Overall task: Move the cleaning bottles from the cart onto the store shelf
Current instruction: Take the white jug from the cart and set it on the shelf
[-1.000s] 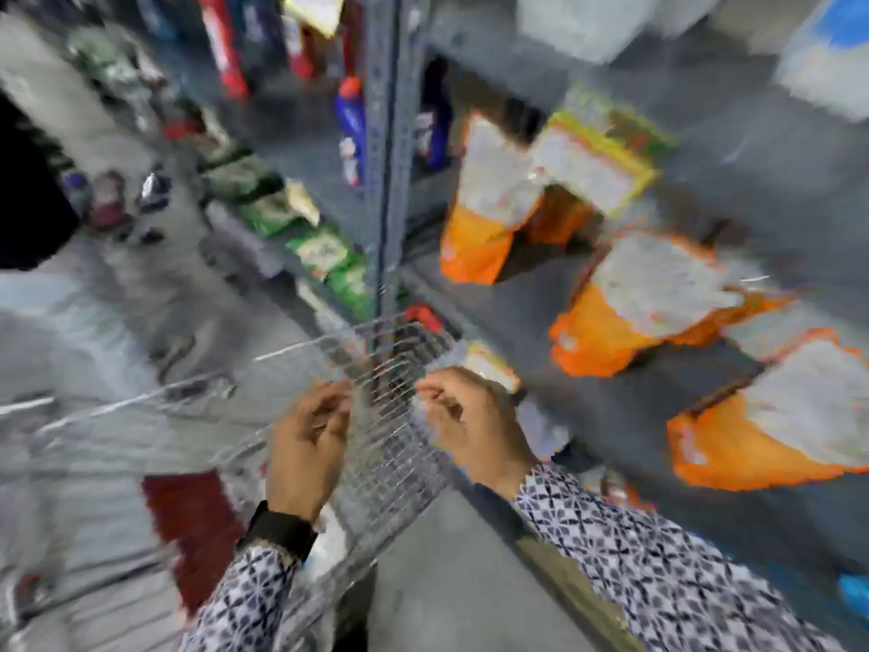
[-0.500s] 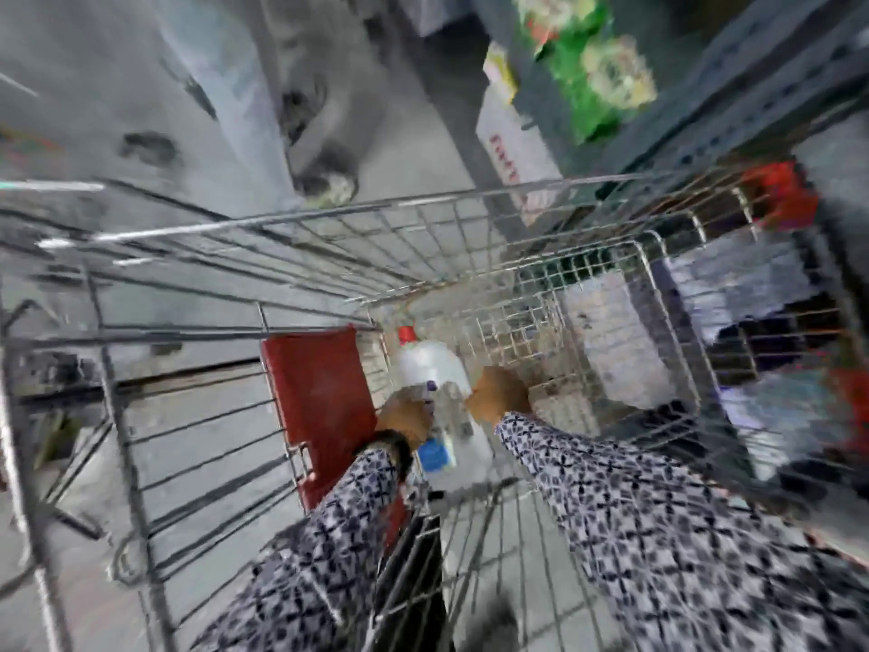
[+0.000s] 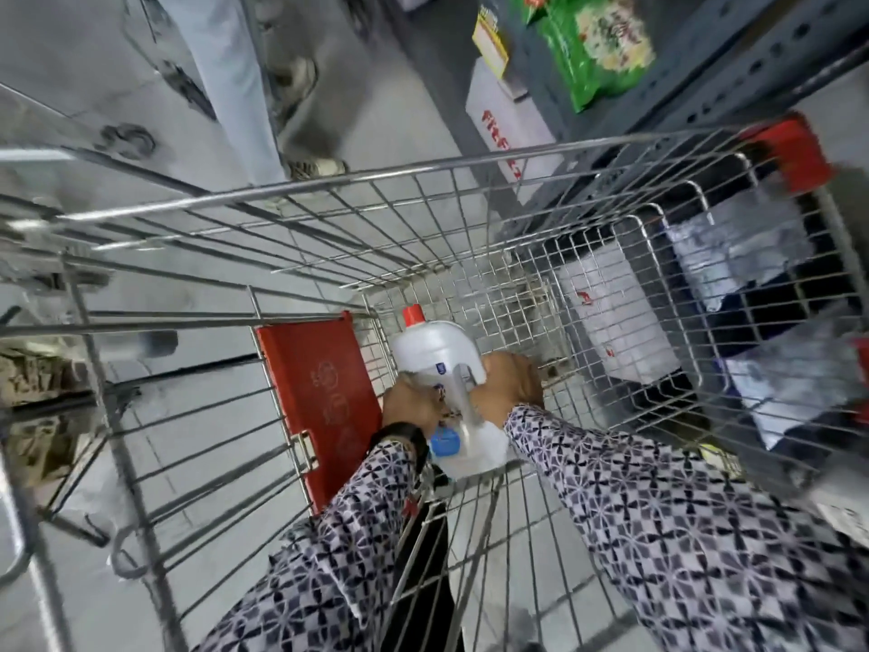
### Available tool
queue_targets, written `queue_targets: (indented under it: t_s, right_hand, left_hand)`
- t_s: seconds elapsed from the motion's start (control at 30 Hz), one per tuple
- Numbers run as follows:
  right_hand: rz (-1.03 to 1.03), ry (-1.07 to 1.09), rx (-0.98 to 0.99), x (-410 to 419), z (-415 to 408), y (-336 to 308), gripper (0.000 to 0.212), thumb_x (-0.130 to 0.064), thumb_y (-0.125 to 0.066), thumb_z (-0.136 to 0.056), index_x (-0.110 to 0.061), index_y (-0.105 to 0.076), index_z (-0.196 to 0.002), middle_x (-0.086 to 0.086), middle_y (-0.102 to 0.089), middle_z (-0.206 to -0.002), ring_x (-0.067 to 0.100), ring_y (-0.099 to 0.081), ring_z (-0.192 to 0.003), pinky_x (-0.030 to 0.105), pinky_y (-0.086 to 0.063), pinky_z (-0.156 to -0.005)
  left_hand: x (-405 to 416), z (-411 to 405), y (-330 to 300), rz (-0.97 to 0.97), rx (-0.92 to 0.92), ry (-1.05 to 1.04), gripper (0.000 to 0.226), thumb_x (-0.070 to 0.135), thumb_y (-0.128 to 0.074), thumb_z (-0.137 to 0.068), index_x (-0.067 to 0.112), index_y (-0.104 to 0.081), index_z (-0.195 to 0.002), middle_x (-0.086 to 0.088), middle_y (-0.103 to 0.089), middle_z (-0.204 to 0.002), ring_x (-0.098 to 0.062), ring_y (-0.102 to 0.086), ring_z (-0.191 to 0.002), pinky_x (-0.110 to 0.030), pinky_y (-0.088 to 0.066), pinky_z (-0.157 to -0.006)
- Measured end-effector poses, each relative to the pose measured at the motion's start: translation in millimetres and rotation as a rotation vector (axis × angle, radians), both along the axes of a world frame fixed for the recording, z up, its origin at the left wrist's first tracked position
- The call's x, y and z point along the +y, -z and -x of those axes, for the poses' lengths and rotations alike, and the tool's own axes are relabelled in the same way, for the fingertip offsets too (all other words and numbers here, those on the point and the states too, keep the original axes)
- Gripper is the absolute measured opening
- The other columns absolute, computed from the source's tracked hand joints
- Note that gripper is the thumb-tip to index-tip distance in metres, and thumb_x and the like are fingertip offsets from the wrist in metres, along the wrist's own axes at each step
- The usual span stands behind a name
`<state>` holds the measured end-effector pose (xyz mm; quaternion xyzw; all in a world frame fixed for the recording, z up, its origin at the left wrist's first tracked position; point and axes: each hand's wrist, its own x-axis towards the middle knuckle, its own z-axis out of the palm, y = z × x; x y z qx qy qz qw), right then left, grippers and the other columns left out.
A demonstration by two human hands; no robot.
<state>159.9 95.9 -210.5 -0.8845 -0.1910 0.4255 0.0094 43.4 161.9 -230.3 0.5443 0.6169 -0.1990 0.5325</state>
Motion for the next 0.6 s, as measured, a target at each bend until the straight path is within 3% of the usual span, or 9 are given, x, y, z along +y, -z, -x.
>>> queue_targets:
  t_s: [0.1, 0.17, 0.23, 0.3, 0.37, 0.43, 0.5, 0.53, 0.6]
  right_hand:
    - [-0.054, 0.054, -0.018, -9.6, -12.2, -52.4, 0.024, -0.029, -0.074, -0.092, -0.008, -0.076, -0.102, 0.013, -0.076, -0.095, 0.03, -0.075, -0.087, 0.021, -0.046, -0.054]
    - [-0.129, 0.128, -0.028, -22.8, -26.7, -100.5, 0.028, -0.035, -0.076, -0.091, -0.007, -0.078, -0.095, 0.014, -0.077, -0.091, 0.031, -0.077, -0.087, 0.028, -0.058, -0.064]
    - [-0.213, 0.188, -0.031, -42.2, -41.1, -154.4, 0.027, -0.031, -0.075, -0.092, -0.005, -0.079, -0.085, 0.014, -0.078, -0.085, 0.028, -0.078, -0.084, 0.034, -0.063, -0.067]
    - [-0.415, 0.24, -0.102, -78.4, -53.6, -217.9, 0.029, -0.031, -0.082, -0.079, -0.004, -0.075, -0.069, 0.008, -0.074, -0.07, 0.022, -0.071, -0.066, 0.033, -0.053, -0.054]
    - [-0.581, 0.248, -0.207, -114.5, -57.4, -274.4, 0.032, -0.033, -0.081, -0.07, -0.008, -0.064, -0.058, 0.001, -0.058, -0.053, 0.018, -0.055, -0.053, 0.035, -0.042, -0.048]
    - [-0.71, 0.306, -0.327, -167.1, -54.6, -340.2, 0.024, -0.033, -0.078, -0.072, -0.026, -0.062, -0.055, -0.005, -0.054, -0.046, 0.008, -0.051, -0.043, 0.032, -0.04, -0.043]
    - [-0.9, 0.316, -0.387, -216.5, -53.0, -400.2, 0.019, -0.034, -0.077, -0.076, -0.04, -0.068, -0.061, -0.012, -0.059, -0.047, 0.004, -0.052, -0.043, 0.018, -0.036, -0.044]
    - [-1.009, 0.375, -0.417, -243.2, -49.4, -429.3, 0.01, -0.035, -0.077, -0.081, -0.042, -0.075, -0.074, -0.012, -0.067, -0.056, 0.007, -0.059, -0.05, 0.021, -0.046, -0.051]
    - [-1.235, 0.54, -0.571, -360.5, -27.6, -522.1, 0.011, -0.035, -0.074, -0.092, -0.042, -0.077, -0.101, -0.008, -0.079, -0.085, 0.013, -0.073, -0.074, 0.045, -0.059, -0.08]
  left_hand:
    - [-5.0, -0.2, -47.8, -0.013, -0.239, -0.11, 0.023, -0.003, -0.041, -0.102, 0.005, -0.053, -0.12, -0.007, -0.067, -0.09, -0.013, -0.066, -0.067, -0.011, -0.05, -0.049]
    - [-11.3, -6.3, -99.2, 0.05, -0.426, -0.168, 0.022, -0.008, -0.039, -0.102, 0.008, -0.053, -0.109, -0.003, -0.062, -0.074, -0.008, -0.064, -0.049, -0.017, -0.053, -0.044]
    - [-18.9, -13.2, -154.3, 0.144, -0.496, -0.22, 0.024, -0.001, -0.048, -0.101, 0.011, -0.06, -0.118, 0.0, -0.064, -0.084, -0.006, -0.067, -0.059, -0.016, -0.055, -0.049]
    - [-35.2, -23.2, -220.2, 0.185, -0.644, -0.235, 0.032, 0.003, -0.047, -0.103, 0.024, -0.071, -0.107, 0.007, -0.071, -0.084, -0.005, -0.071, -0.062, -0.015, -0.056, -0.052]
    - [-52.3, -28.7, -271.1, 0.156, -0.819, -0.138, 0.039, 0.0, -0.044, -0.104, 0.027, -0.072, -0.101, 0.006, -0.077, -0.081, -0.013, -0.071, -0.061, -0.017, -0.055, -0.049]
    - [-80.9, -41.7, -336.2, 0.115, -0.967, -0.033, 0.039, 0.0, -0.047, -0.103, 0.028, -0.063, -0.125, 0.001, -0.079, -0.109, -0.008, -0.074, -0.074, -0.021, -0.059, -0.059]
    - [-110.6, -60.5, -387.2, 0.041, -1.12, 0.116, 0.05, 0.002, -0.048, -0.103, 0.027, -0.052, -0.145, -0.003, -0.07, -0.136, -0.01, -0.074, -0.1, -0.03, -0.062, -0.078]
    - [-127.0, -65.9, -420.1, 0.042, -1.202, 0.208, 0.055, 0.001, -0.048, -0.102, 0.028, -0.046, -0.151, -0.001, -0.065, -0.143, -0.015, -0.07, -0.116, -0.037, -0.06, -0.092]
    - [-220.2, -83.6, -516.8, 0.099, -1.401, 0.427, 0.06, -0.001, -0.046, -0.103, 0.027, -0.04, -0.155, 0.0, -0.057, -0.151, -0.024, -0.055, -0.139, -0.052, -0.044, -0.115]
